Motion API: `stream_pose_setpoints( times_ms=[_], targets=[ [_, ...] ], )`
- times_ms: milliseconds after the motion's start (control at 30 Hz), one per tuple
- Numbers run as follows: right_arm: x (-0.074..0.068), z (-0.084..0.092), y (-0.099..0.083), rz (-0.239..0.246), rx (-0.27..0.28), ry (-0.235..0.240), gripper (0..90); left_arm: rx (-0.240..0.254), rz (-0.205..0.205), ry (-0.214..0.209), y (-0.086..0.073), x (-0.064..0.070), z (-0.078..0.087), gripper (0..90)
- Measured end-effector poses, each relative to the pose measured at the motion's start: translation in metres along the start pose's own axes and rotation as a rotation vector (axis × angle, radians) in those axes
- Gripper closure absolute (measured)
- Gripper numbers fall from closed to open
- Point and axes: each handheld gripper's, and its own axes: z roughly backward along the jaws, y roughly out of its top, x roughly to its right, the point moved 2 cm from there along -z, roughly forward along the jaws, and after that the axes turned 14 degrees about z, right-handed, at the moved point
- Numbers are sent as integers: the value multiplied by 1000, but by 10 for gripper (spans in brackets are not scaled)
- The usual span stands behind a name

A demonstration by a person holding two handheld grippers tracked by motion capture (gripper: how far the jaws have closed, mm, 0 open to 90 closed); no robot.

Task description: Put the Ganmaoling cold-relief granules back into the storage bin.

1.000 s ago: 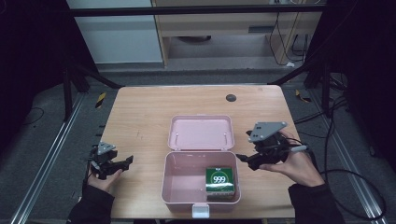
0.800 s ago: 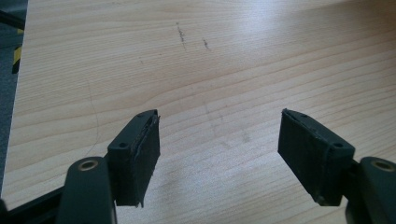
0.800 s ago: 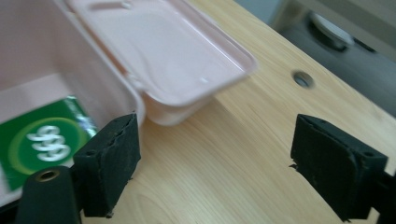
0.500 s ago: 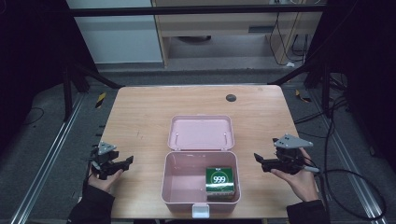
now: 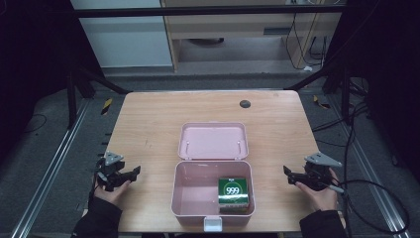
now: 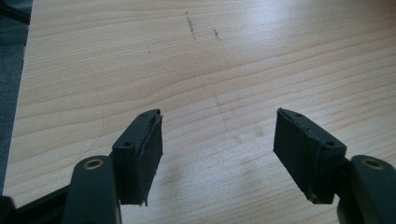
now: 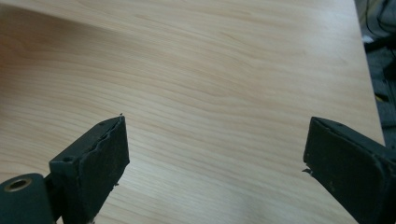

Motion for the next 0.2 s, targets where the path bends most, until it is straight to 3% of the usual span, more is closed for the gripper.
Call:
stream_pose_setpoints(
  times_ms=[200],
  targets=[
    [8, -3, -11, -43, -16, -34, 54, 1, 1, 17, -1, -4, -2, 278]
  ],
)
